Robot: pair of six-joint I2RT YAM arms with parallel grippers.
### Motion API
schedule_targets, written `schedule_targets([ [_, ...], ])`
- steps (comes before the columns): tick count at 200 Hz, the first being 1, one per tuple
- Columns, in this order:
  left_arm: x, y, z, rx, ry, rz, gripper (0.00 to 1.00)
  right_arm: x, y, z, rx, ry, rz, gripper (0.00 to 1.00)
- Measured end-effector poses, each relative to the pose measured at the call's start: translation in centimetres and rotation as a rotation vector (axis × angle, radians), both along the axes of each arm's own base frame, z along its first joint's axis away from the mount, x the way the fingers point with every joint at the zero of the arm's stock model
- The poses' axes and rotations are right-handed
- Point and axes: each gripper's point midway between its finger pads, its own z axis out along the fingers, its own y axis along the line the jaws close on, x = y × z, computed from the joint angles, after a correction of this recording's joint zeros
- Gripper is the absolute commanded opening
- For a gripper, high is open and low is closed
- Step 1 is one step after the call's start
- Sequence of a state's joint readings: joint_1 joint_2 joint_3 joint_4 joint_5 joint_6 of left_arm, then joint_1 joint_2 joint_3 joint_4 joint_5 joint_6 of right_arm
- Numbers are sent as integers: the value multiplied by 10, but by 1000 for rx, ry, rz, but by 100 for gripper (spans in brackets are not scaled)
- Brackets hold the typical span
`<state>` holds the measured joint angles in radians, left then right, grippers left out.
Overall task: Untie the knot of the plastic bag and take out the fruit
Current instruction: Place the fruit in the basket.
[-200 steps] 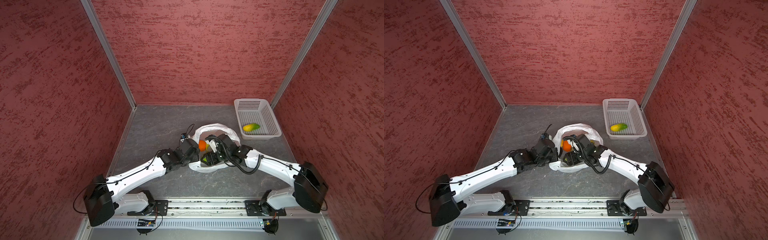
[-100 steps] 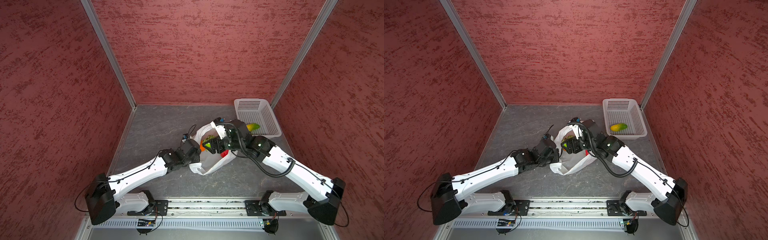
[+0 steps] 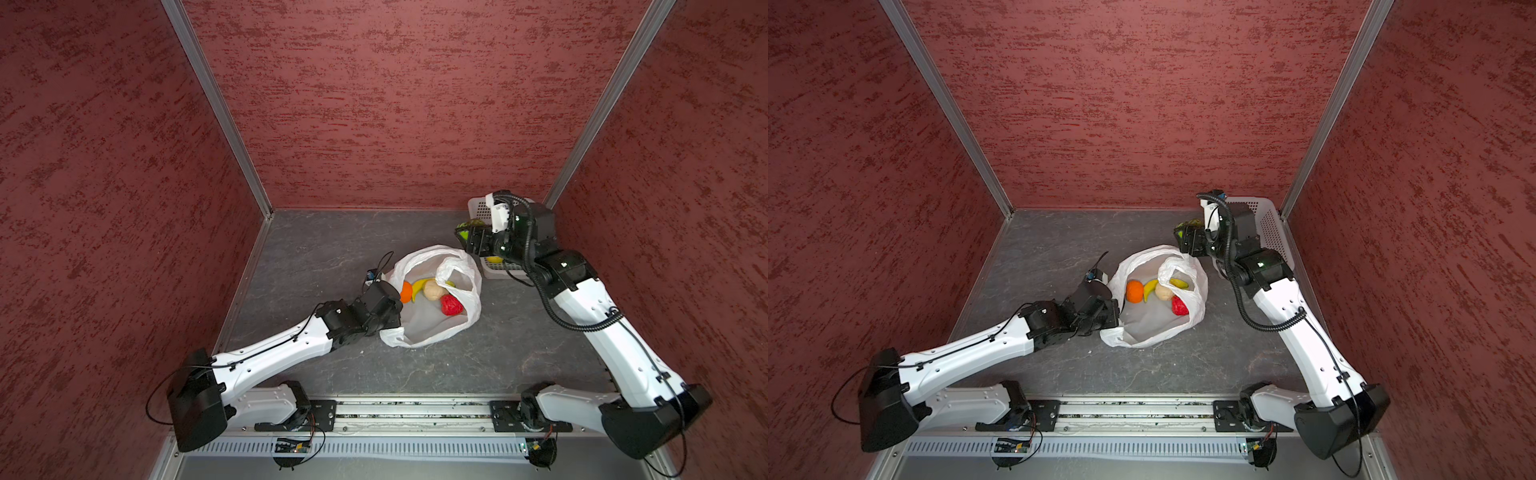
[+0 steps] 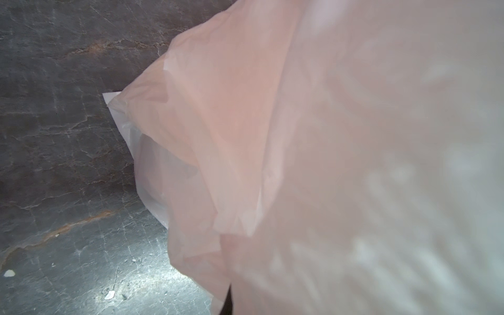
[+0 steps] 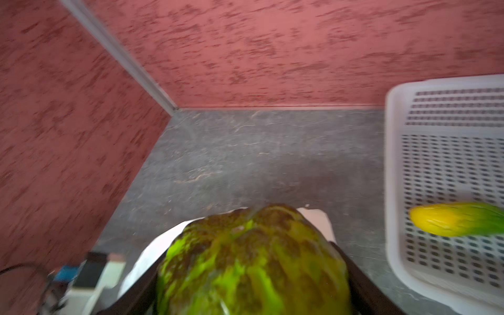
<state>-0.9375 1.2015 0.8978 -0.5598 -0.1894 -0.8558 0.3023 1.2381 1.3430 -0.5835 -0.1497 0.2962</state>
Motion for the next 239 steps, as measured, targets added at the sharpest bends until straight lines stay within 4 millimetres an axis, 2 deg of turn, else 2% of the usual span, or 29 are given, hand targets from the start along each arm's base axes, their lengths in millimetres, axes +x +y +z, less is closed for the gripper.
schedule_targets([
  [29, -2, 0, 1, -4, -5, -4, 0, 33, -57, -49, -8, 64, -180, 62],
  [62, -4, 2, -1, 0, -4, -5, 0, 76, -107, -106, -22, 145, -329, 61],
  [86, -5, 1, -1, 0, -3, -9, 0, 100, -135, -143, -33, 191, -402, 62],
  [114, -6, 2, -3, 2, -6, -11, 0, 118, -164, -190, -45, 281, -462, 64],
  [140, -6, 2, -3, 4, -11, -9, 0, 122, -180, -222, -65, 351, -501, 80],
  [157, -6, 3, -2, 4, -17, -7, 0, 120, -182, -226, -74, 365, -516, 87],
  [183, -7, 5, 2, -4, -26, -4, 0, 120, -186, -217, -79, 343, -539, 92],
  [239, -7, 5, 4, -9, -32, -1, 0, 116, -186, -170, -65, 243, -548, 98],
])
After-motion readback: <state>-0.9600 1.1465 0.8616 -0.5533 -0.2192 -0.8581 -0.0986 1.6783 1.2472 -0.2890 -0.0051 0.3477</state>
